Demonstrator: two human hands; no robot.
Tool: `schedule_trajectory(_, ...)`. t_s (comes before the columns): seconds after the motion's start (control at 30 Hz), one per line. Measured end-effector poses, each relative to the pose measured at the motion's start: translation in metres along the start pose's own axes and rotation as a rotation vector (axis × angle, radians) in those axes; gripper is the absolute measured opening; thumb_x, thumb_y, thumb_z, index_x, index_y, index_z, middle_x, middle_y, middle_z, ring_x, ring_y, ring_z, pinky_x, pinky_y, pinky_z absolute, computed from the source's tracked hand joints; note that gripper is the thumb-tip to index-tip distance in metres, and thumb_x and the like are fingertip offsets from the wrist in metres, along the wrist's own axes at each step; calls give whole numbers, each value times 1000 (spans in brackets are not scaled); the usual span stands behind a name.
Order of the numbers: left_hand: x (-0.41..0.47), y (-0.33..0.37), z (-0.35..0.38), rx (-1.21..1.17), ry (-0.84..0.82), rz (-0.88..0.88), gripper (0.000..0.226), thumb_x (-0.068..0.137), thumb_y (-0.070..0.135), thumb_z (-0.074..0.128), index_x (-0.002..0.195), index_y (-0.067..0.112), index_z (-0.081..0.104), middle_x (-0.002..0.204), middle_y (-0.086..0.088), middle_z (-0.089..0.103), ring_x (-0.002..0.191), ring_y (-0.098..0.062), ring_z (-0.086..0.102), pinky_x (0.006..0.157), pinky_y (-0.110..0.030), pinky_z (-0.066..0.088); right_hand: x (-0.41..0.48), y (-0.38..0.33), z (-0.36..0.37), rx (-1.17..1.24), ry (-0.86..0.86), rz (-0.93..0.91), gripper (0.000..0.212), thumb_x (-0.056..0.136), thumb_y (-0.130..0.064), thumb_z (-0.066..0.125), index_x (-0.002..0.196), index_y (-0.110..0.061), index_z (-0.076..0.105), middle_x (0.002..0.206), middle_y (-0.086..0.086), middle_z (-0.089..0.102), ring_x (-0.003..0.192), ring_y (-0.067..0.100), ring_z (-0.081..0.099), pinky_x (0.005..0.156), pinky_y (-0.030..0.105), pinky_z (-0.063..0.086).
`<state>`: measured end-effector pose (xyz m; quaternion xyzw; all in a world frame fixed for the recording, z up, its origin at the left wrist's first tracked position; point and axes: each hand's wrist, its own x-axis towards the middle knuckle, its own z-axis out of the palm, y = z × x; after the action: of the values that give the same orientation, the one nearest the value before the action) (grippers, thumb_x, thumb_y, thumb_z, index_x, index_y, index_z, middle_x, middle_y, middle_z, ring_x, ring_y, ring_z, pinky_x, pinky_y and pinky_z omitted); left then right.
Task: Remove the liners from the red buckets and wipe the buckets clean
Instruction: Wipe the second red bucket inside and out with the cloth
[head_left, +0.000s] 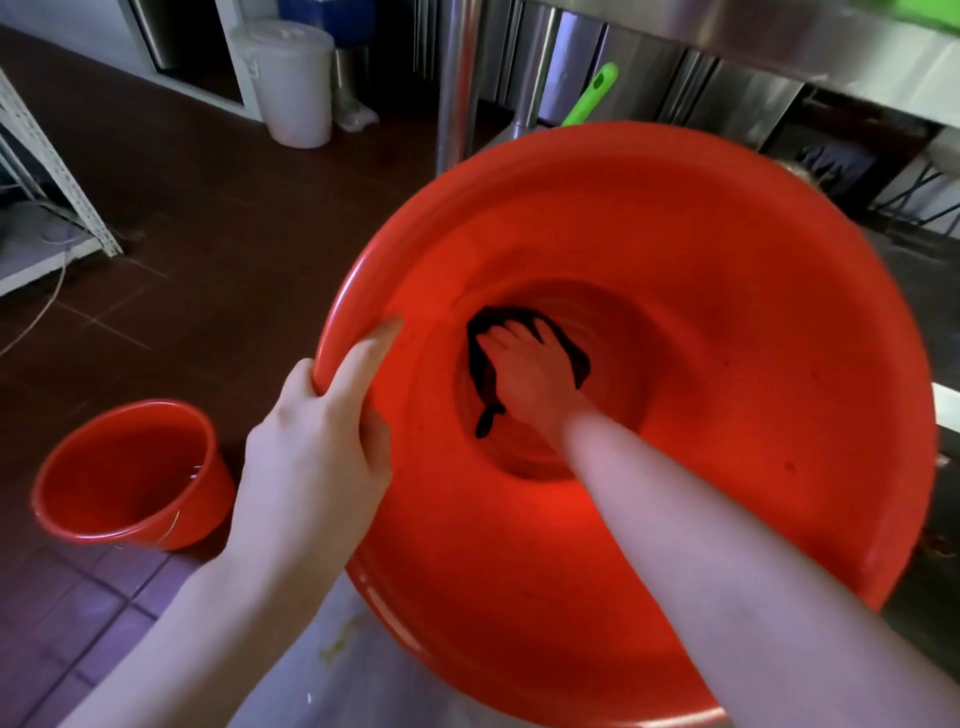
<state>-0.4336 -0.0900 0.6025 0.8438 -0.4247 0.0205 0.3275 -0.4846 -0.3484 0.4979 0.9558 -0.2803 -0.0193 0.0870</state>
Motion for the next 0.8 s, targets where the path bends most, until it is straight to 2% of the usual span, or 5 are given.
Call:
schedule_trajectory(0.1, -1, 2, -1, 10, -9, -1, 72, 87, 8, 59, 146, 42, 35, 91, -2, 47, 57, -15, 45, 49, -21, 30, -10, -10, 10, 86, 33, 18, 53, 97, -21, 37, 150, -22, 32, 155, -4, 32, 146, 18, 20, 117, 47, 11)
schedule_trajectory(0.27, 1, 0, -2, -10, -8, -19, 71, 87, 7, 59, 146, 40, 36, 89, -3, 45, 55, -8, 39, 49, -19, 28, -57, -15, 44, 12, -231, -291, 53, 98, -22, 38, 151, -23, 30, 159, -5, 26, 148, 15, 13, 116, 43, 11)
schedule_trajectory(0.4, -4, 4, 0, -9, -11, -20, 73, 86, 8, 60, 146, 41, 35, 90, -5, 47, 54, -21, 47, 51, -26, 36, -53, 6, 41, -52, -253, -387, 66, 93, -25, 46, 154, -30, 20, 161, -11, 17, 149, 9, 10, 117, 39, 13)
schedule_trajectory(0.6, -3, 3, 1, 42, 9, -33, 70, 86, 10, 60, 145, 40, 37, 88, -3, 47, 52, -16, 43, 46, -17, 26, -15, 41, 10, 142, 29, -61, 84, 83, -28, 59, 155, -30, 16, 162, -9, 15, 150, 13, 9, 119, 41, 19)
schedule_trajectory(0.8, -3, 4, 3, 32, 36, -56, 69, 88, 10, 58, 145, 43, 35, 87, -4, 45, 54, -22, 46, 52, -27, 34, -53, 89, 14, 129, 12, 143, 88, 81, -9, 55, 156, -21, 10, 163, 1, 10, 150, 26, 9, 121, 41, 15)
